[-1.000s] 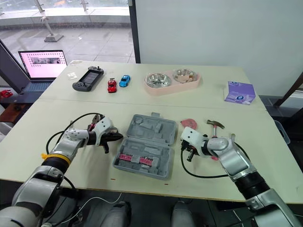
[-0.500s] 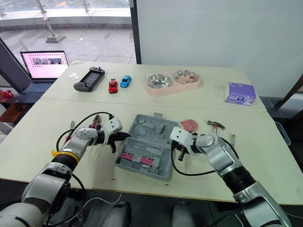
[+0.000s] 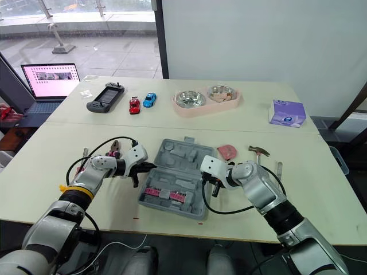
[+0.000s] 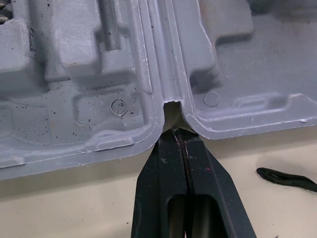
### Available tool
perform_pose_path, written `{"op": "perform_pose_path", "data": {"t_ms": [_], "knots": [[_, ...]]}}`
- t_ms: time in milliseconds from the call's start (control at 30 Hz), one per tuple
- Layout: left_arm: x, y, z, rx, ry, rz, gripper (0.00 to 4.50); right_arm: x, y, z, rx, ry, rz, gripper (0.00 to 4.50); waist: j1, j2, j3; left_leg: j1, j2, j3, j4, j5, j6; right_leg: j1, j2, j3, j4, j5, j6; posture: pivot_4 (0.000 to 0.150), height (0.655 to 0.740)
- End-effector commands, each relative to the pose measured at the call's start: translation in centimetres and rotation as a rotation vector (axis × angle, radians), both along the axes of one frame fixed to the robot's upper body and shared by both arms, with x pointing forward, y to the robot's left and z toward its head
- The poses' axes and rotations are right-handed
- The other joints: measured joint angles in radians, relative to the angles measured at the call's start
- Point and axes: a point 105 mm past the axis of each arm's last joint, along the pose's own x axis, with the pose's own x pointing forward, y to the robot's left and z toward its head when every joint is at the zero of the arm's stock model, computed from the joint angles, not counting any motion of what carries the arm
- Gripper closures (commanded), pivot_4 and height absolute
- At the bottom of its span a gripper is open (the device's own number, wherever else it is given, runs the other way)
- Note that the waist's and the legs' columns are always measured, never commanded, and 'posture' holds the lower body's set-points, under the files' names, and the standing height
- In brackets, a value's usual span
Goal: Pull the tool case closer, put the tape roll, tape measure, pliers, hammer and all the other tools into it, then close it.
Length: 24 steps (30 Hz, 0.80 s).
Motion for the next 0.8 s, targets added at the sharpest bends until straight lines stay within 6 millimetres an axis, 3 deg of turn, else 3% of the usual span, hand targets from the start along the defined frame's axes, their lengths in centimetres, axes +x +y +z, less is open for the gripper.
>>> {"op": "perform_pose_path", "data": {"t_ms": [33,333,667,800], "knots": [[-2.1,-2.1,-2.5,0.042,0.082,-0.106,4.44,-0.8,2.7,-0.2,0.033,0.017,0.091,4.5,-0.001,0.0,-0.002,0.0,0.0,0.0,0.0,0.0,0.0,0.0,0.0,0.0,0.0,0.0,0.0,0.15,0.74],[-4.9,-0.3,-3.4,-0.001,0.141,-0.046,4.44,-2.0,2.8,-0.3,0.052,0.029,0.11,4.5,-0.004,0.001,-0.007,0.003,0.0,0.0,-0.004,0.0,0.0,0.001,0.0,0.0,0.0,-0.002,-0.001,0.15,0.74],[-10.3,1.8,-4.8,0.0,0.226,0.022,4.44,-6.4,2.2,-1.4,0.047,0.154,0.138,4.5,0.0,0.004,-0.01,0.006,0.0,0.0,-0.005,-0.001,0.001,0.003,0.0,0.0,0.0,-0.005,-0.002,0.15,0.74],[-11.5,2.2,-4.8,-0.004,0.248,0.043,4.44,-6.8,2.1,-1.5,0.052,0.149,0.123,4.5,-0.002,0.005,-0.012,0.006,0.0,0.0,-0.005,-0.002,0.001,0.003,-0.001,0.0,-0.001,-0.006,-0.003,0.15,0.74]]}}
